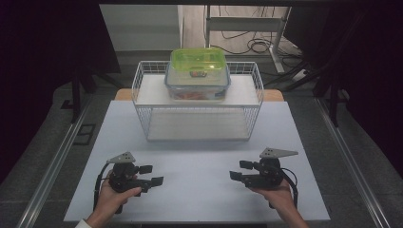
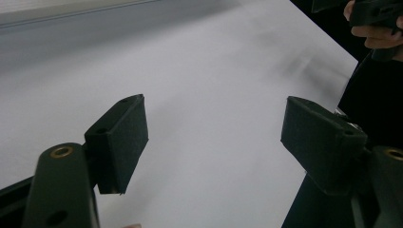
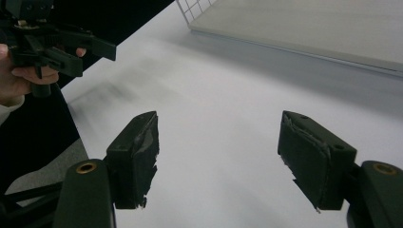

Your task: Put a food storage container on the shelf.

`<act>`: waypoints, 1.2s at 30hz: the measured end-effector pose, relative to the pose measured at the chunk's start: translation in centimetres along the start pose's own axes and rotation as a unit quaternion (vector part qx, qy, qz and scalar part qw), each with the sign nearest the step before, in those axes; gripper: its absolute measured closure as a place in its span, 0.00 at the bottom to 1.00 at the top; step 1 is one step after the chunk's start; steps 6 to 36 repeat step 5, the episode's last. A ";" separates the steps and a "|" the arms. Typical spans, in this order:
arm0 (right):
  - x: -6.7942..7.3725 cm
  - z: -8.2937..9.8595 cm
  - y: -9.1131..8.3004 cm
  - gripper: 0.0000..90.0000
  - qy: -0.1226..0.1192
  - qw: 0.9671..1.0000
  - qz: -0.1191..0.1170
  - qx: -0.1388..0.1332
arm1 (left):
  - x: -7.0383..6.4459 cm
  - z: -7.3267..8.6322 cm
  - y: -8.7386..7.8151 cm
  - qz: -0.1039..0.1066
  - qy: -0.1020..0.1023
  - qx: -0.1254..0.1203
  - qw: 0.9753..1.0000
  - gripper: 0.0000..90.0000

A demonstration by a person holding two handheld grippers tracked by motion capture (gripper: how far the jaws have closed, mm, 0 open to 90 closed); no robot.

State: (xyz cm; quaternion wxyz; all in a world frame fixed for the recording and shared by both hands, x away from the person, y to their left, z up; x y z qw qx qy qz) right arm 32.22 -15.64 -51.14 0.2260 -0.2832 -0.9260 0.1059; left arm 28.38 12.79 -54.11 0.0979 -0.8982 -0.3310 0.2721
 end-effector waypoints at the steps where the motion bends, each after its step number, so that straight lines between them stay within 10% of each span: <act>1: 0.0 -0.1 0.0 0.33 -0.001 1.000 0.000 -0.002 | 0.0 0.0 0.0 -0.001 -0.001 -0.002 1.000 0.26; 36: -0.1 -0.2 -0.1 0.32 0.001 1.000 0.002 -0.006 | 0.0 -0.1 -0.1 -0.002 0.000 -0.006 1.000 0.26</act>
Point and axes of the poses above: each handheld gripper's, and its own axes: y roughly forward along the jaws, z roughly out of its underside, x roughly to its left, the point moved 10 cm from there along y, roughly forward along the jaws, and after that the axes turned 13 degrees about -x, right-handed, at the moved point
